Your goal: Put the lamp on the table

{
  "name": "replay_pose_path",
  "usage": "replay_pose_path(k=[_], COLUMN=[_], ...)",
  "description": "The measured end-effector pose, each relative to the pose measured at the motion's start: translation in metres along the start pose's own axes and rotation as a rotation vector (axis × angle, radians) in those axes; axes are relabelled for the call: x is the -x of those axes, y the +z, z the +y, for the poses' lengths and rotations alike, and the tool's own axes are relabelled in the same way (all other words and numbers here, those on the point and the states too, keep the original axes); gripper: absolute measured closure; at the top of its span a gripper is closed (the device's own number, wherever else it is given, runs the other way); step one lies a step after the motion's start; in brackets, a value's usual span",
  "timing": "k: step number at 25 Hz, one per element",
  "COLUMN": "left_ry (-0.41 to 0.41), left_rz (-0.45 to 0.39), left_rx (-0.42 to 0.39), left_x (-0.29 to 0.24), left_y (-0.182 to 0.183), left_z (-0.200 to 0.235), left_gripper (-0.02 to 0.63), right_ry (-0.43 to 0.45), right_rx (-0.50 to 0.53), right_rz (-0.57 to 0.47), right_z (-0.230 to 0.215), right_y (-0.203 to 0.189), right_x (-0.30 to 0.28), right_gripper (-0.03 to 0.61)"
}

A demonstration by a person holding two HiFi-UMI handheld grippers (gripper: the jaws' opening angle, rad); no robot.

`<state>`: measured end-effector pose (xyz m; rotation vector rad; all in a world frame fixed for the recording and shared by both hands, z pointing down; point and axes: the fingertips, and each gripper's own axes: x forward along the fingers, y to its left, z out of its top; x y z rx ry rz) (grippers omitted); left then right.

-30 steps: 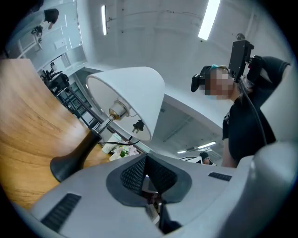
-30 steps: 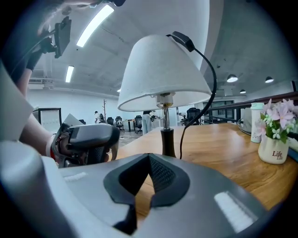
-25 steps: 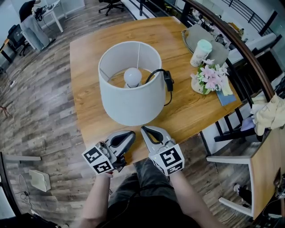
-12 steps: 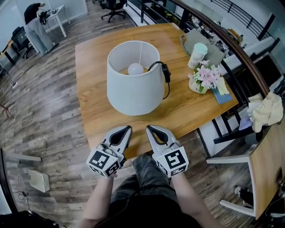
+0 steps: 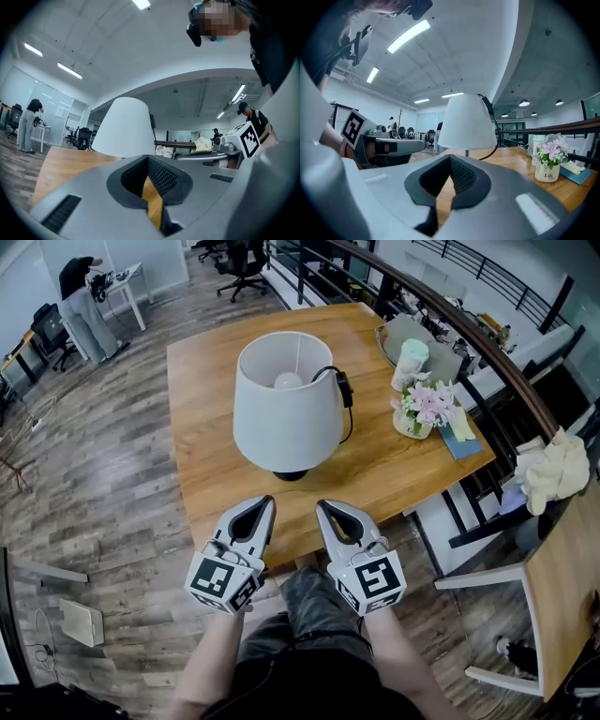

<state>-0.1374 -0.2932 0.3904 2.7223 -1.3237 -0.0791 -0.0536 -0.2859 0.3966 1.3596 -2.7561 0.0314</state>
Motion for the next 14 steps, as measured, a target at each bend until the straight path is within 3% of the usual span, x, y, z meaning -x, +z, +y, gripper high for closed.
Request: replay_pose_path(k=[9, 14], left_ry=[0.051, 0.117], left_rz=[-0.083, -0.117], left_rx=[-0.023, -0.024], left_x=[0.023, 0.045], left_y=[0.040, 0.051], left_z=[-0.007, -0.005], left_gripper=[0.617, 0.617], right_ry=[-0.004, -0.007], right_rx=[0.029, 0.041], right_rz=[-0.148, -0.181], right_z=[0.018, 0.027], right_y=[0.042, 0.057], right_x=[0.026, 0.036], right_gripper=[0.572, 0.572])
